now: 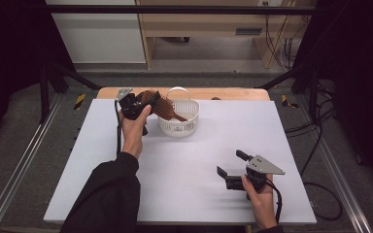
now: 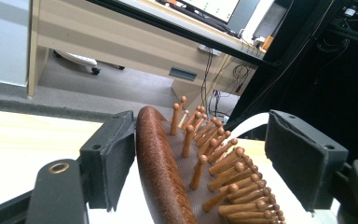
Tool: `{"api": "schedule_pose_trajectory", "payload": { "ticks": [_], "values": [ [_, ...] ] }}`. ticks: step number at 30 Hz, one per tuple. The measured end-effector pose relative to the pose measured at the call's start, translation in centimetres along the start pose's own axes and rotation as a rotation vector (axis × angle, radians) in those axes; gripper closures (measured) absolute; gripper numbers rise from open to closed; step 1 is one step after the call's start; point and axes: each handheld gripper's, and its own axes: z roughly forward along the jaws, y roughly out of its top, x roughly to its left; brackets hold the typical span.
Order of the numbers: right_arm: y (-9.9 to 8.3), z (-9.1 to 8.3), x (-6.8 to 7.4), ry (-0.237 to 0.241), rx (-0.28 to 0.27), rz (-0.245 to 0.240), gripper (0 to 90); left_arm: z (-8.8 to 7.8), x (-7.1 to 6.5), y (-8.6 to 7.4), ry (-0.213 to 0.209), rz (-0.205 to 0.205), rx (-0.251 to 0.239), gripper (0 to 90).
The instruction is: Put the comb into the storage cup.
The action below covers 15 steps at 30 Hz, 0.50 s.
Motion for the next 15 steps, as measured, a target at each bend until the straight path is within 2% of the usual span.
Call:
{"api": "schedule_pose_trajectory", "payload": {
  "ticks": [15],
  "values": [
    [0.02, -0.05, 0.00, 0.000, 0.000, -0.003, 4.4, 0.17, -0.35, -0.15, 0.004, 0.016, 0.008, 14.3]
  ]
}}
